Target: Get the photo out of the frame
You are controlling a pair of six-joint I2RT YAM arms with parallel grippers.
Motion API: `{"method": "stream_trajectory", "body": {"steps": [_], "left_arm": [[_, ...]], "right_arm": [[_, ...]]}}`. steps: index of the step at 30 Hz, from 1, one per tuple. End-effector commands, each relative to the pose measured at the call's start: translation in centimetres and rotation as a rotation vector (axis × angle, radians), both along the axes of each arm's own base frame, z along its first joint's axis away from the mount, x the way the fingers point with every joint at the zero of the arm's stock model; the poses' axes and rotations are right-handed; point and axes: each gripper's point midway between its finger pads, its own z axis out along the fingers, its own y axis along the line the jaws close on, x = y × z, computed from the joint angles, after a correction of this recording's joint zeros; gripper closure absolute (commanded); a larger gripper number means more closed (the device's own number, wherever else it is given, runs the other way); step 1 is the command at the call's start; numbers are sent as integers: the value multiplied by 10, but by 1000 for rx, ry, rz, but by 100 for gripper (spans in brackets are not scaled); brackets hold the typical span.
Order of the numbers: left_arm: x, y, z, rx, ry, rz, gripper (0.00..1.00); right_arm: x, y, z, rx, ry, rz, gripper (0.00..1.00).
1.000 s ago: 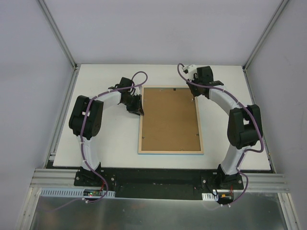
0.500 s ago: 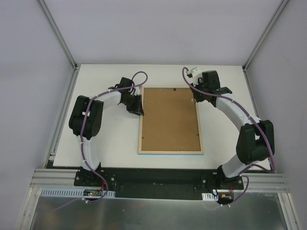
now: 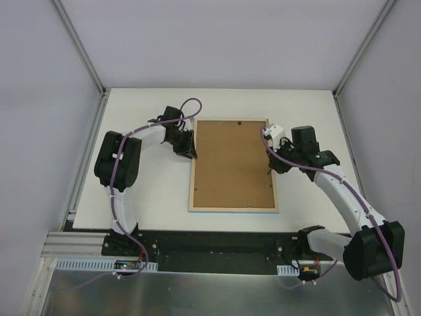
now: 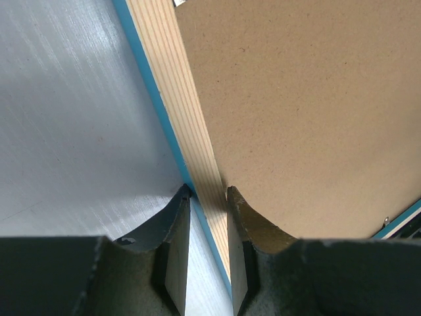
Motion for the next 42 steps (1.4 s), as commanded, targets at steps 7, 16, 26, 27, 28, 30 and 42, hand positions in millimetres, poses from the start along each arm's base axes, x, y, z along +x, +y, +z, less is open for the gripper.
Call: {"method": "stream_trajectory", "body": {"steps": [7, 16, 26, 27, 28, 30, 42], "left_arm": [[-18, 3, -5, -9, 60, -41, 100], [-19, 1, -3, -23, 63, -46, 100], [-21, 0, -5, -30, 73, -48, 100], [-21, -1, -5, -31, 75, -48, 100], [-21, -1, -5, -32, 74, -50, 100], [-21, -1, -5, -33, 77, -49, 100], [-21, -2, -3, -40, 74, -52, 100]], "right_arm": [[-62, 6, 6, 37, -8, 226, 99], [-68, 6, -12, 22, -6, 272, 99], [-62, 0, -24, -20, -26, 268, 99], [-61, 0, -24, -25, -32, 270, 99], [-59, -1, -24, -29, -38, 269, 99], [-56, -1, -23, -39, -53, 275, 99], [-50, -7, -27, -84, -73, 280, 99]]}}
